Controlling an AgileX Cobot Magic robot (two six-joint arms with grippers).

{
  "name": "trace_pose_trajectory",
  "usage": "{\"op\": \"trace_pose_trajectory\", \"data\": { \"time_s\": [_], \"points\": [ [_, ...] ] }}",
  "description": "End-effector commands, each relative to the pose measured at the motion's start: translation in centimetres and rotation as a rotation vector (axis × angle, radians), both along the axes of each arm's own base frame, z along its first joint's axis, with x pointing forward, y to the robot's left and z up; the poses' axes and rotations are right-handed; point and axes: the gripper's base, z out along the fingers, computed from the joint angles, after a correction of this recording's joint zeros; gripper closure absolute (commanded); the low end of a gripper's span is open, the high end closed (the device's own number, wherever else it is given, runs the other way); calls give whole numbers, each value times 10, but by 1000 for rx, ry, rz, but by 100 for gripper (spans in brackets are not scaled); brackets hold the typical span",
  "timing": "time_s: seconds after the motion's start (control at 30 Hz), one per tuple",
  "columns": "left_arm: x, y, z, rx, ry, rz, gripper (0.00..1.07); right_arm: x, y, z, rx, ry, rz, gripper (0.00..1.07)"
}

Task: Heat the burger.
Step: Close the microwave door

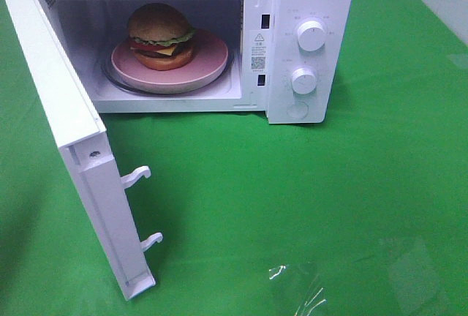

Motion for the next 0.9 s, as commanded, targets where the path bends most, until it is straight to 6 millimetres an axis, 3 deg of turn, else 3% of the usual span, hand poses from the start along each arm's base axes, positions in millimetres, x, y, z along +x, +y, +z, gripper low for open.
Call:
{"op": "trace_pose_trajectory", "data": {
  "time_s": [0.03, 0.43, 0.63, 0.73, 0.9],
  "points": [
    [5, -8, -2, -8, -24, -91, 107, -3, 0, 1, -12, -40, 4, 33],
    [34, -24, -19, 9, 33, -276, 107, -3, 0, 1, -12, -40, 4, 33],
    [38, -31, -23, -8, 53, -327, 107, -3, 0, 1, -12, -40, 4, 33],
    [41, -48, -27, 13, 64, -389, 107, -3, 0, 1, -12, -40, 4, 33],
    [46, -60, -36, -20, 93, -342, 107, -3, 0, 1, -12, -40, 4, 33]
  ]
}}
